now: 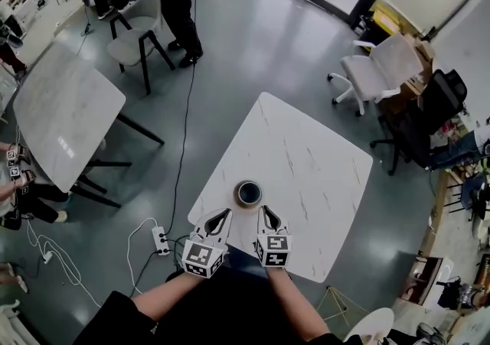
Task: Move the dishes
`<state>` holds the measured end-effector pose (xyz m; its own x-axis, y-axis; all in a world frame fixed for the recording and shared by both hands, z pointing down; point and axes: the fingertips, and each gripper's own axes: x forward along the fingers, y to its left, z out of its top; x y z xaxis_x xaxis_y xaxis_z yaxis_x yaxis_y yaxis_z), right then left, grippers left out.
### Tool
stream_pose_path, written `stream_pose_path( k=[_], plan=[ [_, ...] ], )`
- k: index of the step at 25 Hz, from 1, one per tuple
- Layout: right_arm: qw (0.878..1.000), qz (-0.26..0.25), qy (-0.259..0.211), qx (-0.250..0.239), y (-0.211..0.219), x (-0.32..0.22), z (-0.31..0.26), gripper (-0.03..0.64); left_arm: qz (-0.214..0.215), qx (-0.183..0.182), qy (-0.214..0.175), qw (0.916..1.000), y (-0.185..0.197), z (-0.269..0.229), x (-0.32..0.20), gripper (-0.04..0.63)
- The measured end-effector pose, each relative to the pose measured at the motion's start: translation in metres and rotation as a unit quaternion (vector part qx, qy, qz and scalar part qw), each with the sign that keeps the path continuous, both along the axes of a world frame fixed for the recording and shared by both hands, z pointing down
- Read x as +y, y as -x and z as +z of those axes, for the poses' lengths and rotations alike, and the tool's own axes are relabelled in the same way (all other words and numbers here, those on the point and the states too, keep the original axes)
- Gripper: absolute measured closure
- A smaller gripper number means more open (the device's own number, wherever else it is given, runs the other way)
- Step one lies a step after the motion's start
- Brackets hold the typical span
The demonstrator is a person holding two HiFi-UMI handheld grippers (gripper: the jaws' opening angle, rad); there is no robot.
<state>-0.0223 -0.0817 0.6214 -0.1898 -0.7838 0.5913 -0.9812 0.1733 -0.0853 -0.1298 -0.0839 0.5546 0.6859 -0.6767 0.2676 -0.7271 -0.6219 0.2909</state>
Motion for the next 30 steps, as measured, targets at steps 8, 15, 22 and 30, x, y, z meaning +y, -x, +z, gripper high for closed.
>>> stream_pose_path(
  k=[8,15,22,30],
  plan=[
    [0.999,-0.024,0.044,0.017,-0.009,-0.026,0.045,0.532,-0.014,0.011,0.023,0.9996,-0.013,0.019,-0.010,0.578],
    [0.997,0.005,0.080,-0.001,-0.018,-0.043,0.078,0.529,-0.029,0.000,0.030,0.9991,-0.007,0.026,-0.015,0.578],
    [0.994,0.010,0.108,-0.002,-0.012,-0.057,0.091,0.528,-0.035,-0.004,0.045,0.9984,0.002,0.032,-0.014,0.578],
    [0.990,0.023,0.140,0.006,-0.013,-0.063,0.108,0.542,-0.035,0.000,0.046,0.9983,0.010,0.032,-0.009,0.578]
  ],
)
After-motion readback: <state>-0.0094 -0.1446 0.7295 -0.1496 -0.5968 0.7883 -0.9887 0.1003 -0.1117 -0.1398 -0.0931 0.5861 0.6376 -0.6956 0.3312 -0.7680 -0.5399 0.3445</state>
